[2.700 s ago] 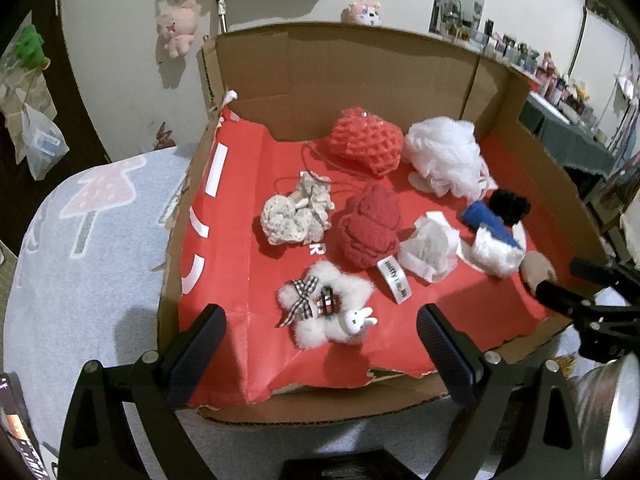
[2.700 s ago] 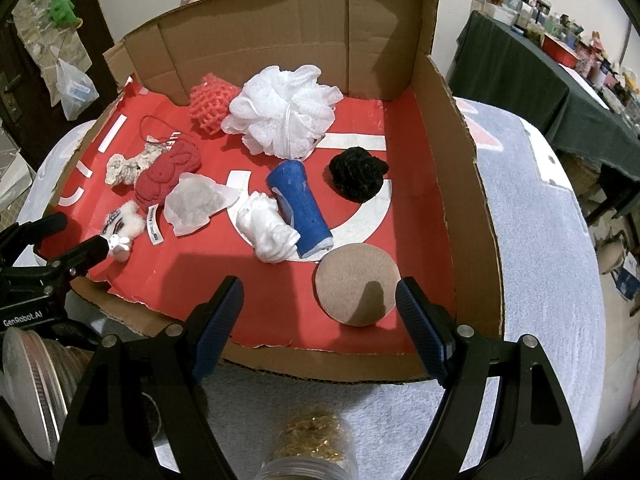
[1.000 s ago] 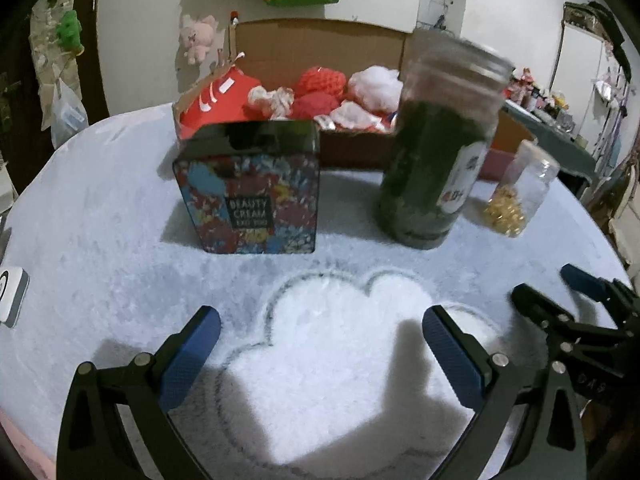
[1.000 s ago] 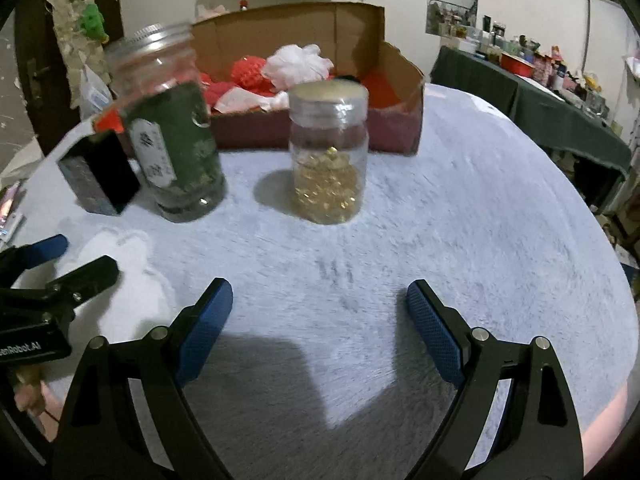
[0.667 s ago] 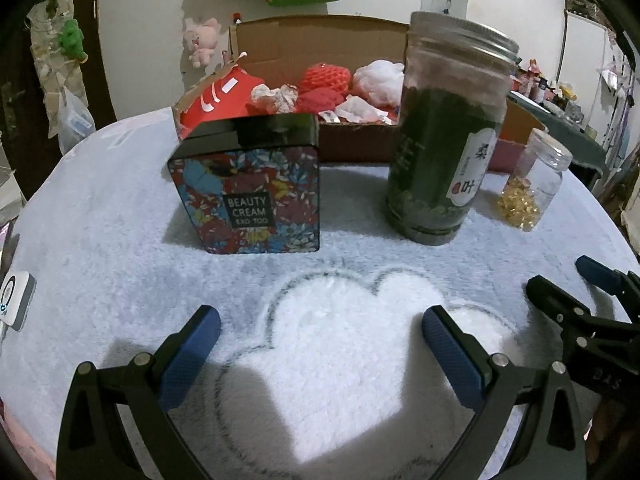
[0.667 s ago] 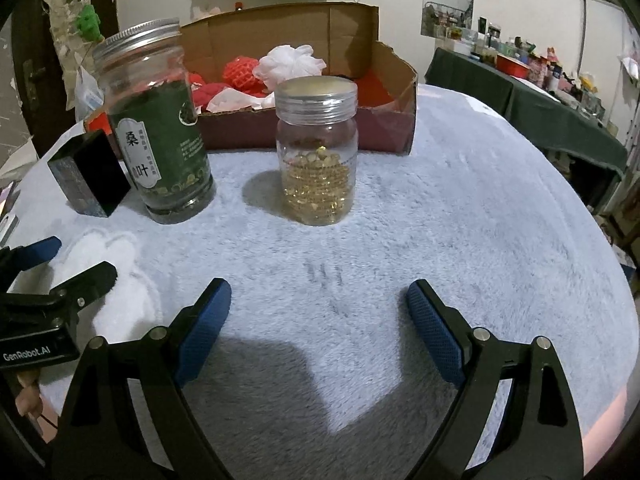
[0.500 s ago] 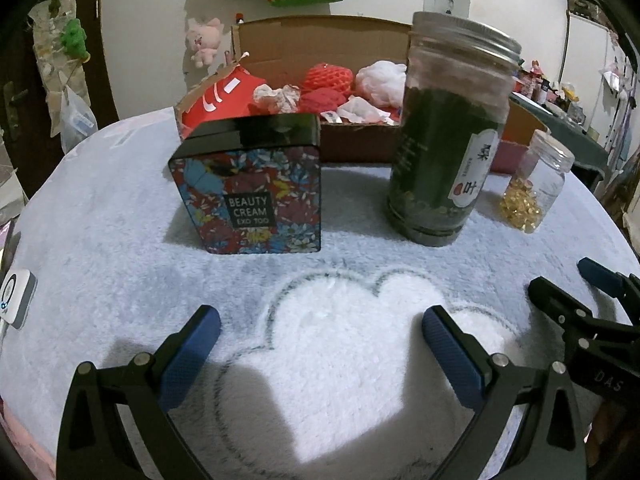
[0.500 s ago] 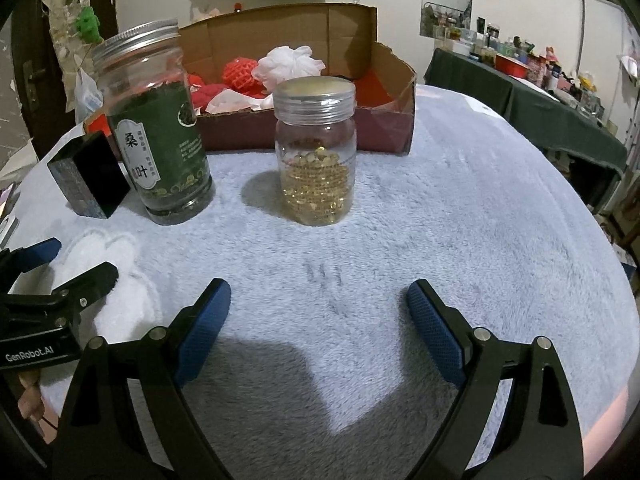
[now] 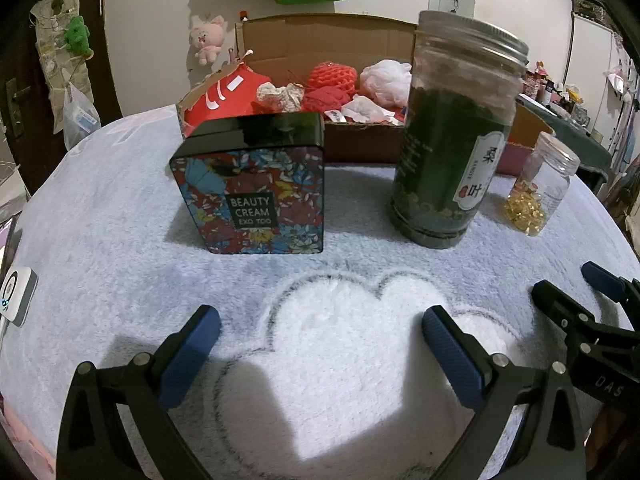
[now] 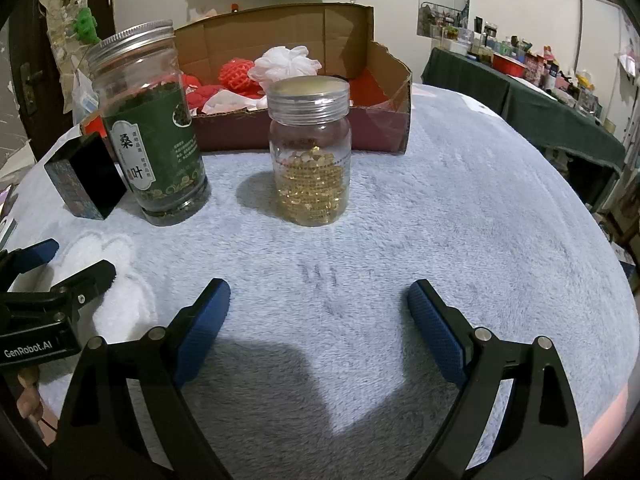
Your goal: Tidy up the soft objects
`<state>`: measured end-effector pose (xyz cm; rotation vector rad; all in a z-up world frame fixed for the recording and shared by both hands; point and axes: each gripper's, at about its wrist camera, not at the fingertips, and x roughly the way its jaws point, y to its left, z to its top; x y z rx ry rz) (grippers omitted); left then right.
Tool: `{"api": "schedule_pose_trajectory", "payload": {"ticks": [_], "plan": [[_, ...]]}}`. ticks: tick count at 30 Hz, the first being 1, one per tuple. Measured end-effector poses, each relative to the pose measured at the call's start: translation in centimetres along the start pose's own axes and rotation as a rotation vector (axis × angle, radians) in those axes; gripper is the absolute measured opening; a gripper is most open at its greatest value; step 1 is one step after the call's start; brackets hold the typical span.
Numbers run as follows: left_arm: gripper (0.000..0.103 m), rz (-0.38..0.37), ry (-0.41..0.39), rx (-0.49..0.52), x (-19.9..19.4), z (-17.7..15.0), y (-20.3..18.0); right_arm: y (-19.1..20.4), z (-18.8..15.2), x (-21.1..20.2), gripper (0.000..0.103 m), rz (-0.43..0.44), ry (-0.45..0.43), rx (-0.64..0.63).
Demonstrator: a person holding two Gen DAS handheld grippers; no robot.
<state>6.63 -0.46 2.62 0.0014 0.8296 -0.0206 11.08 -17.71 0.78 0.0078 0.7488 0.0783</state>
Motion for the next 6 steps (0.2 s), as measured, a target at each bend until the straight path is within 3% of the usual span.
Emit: {"api": "schedule_pose_trajectory", "payload": {"ticks": [6], "plan": [[0.103, 0.000, 0.001, 0.001, -0.01, -0.01, -0.03, -0.05, -0.02, -0.04, 0.092, 0.002, 0.002, 0.001]]}}
